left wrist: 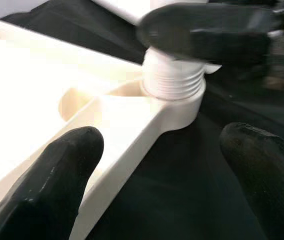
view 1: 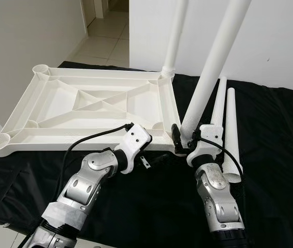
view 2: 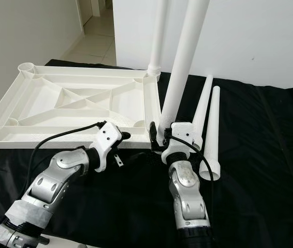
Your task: Building children table
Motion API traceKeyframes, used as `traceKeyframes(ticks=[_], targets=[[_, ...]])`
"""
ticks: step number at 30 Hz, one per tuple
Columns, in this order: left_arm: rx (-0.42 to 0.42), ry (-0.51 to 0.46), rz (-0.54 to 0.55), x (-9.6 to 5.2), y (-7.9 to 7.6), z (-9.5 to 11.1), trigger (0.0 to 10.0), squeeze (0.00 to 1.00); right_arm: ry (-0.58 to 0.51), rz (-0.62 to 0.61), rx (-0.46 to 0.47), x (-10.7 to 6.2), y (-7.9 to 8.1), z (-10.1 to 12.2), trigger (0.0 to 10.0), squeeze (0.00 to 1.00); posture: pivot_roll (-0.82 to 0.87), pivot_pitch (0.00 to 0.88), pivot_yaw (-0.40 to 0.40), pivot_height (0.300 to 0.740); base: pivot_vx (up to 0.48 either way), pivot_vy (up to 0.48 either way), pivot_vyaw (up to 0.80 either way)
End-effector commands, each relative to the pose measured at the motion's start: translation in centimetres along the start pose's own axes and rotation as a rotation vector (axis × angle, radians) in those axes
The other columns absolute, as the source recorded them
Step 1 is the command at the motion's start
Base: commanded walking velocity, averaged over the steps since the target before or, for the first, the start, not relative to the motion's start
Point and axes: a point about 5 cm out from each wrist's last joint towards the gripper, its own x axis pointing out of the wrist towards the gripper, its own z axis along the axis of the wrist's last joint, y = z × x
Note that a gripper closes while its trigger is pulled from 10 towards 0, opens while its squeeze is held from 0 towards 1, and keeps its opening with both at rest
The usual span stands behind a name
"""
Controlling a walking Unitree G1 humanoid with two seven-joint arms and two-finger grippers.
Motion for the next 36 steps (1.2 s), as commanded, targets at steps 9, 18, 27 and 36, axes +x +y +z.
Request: traceKeyframes(ticks=[9,18,27,36], targets=[[-0.004,0.120,0.205,-0.4,2.8,-1.8,10.0,0.00,-0.014,0.020,0.008,-1.6,-0.9,0.2,10.0,0.00,-0.05,0.048,0.001,0.740,0.000,0.000,0.00],[-0.028,0.242,0.312,-1.0,4.4,-3.9,10.0,0.00,-0.031,0.036,0.008,-2.3,-1.5,0.8,10.0,0.00,-0.05,0.052,0.001,0.740,0.000,0.000,0.00],[-0.039,0.296,0.381,-2.2,5.8,-4.8,10.0,0.00,-0.018,0.029,-0.009,-2.7,-2.1,0.7,10.0,0.00,-0.06,0.056,0.003,0.740,0.000,0.000,0.00],[-0.047,0.322,0.434,-3.2,6.7,-5.5,10.0,0.00,-0.009,0.028,-0.009,-2.8,-2.1,0.4,10.0,0.00,-0.05,0.055,0.000,0.740,0.000,0.000,0.00]])
